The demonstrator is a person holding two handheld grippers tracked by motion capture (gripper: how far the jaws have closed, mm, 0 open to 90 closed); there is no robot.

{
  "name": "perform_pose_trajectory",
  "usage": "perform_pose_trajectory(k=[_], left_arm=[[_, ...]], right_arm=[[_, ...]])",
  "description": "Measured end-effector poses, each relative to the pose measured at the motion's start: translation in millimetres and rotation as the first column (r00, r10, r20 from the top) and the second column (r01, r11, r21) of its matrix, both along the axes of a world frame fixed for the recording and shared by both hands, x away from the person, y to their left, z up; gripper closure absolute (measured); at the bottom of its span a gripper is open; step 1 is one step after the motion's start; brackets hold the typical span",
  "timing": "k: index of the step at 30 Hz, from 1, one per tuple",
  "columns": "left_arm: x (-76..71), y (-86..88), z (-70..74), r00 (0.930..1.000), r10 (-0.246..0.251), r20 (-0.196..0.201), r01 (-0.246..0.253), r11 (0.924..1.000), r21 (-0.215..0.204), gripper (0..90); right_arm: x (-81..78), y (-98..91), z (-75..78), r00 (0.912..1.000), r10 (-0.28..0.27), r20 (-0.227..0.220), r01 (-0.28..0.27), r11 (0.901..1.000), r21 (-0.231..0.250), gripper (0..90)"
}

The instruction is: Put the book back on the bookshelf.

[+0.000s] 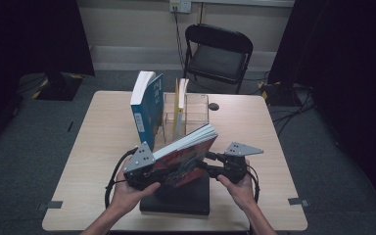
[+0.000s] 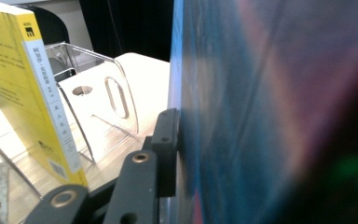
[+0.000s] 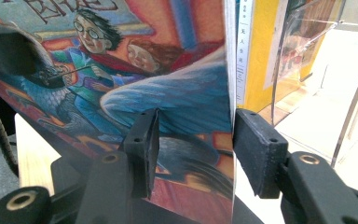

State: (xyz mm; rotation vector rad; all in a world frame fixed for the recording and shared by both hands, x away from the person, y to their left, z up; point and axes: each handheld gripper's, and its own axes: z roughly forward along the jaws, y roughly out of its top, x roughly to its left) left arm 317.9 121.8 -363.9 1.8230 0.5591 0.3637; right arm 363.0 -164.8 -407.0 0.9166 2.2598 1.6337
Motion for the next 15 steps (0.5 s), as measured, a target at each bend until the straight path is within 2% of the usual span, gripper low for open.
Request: perform_pose_trajectory(k=[4,8,10,13,15], left_arm=[[-1.4,-0.9,0.4,0.9998,0.020,0.008,-0.020,0.9997,0.014,66.4],[-2.0,-3.8,-0.2,0.9995,0.012,0.029,-0.012,0.9999,0.010,65.2],[-1.9,-5.3,-0.7,0.9994,0.006,0.035,-0.006,1.0000,0.002,61.7],[-1.2,-4.2,-0.5,0.9984,0.055,0.015,-0.055,0.9984,-0.011,71.3],[-0.2,-1.7,-0.9,0.9975,0.069,0.016,-0.069,0.9976,-0.012,73.4]], right_arm=[[1.0,2.3,-0.1,1.0000,-0.007,0.004,0.007,1.0000,-0.004,52.0],[1.5,2.6,-0.1,1.0000,-0.008,0.003,0.008,0.9999,-0.008,52.0],[1.9,2.9,-0.3,0.9999,-0.011,-0.001,0.011,0.9999,-0.008,52.0],[2.7,3.1,-0.4,0.9999,-0.013,-0.003,0.013,0.9999,-0.010,51.8],[3.0,3.0,-0.1,0.9998,-0.016,-0.012,0.016,0.9999,-0.001,52.2]])
